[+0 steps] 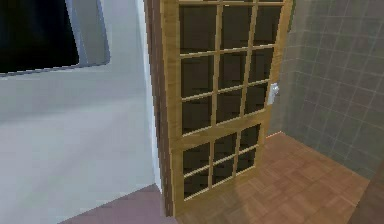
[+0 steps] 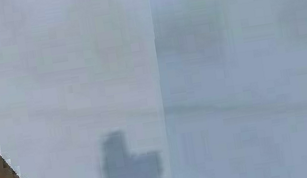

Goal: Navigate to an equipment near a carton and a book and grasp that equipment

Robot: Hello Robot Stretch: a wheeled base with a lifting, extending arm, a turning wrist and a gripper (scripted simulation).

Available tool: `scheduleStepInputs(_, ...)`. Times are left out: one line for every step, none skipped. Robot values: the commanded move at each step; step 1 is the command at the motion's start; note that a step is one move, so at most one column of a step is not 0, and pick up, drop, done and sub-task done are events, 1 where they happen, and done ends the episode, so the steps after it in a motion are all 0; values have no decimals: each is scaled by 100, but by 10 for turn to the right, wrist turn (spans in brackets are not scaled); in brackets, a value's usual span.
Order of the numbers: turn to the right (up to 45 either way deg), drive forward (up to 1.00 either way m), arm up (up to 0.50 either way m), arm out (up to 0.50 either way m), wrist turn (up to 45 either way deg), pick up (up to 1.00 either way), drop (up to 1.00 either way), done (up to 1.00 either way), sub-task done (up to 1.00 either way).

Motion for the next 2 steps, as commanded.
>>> scheduleStepInputs(30,0,0,0,0,0,0,0,0)
scheduleStepInputs(-120,0,0,0,0,0,0,0,0)
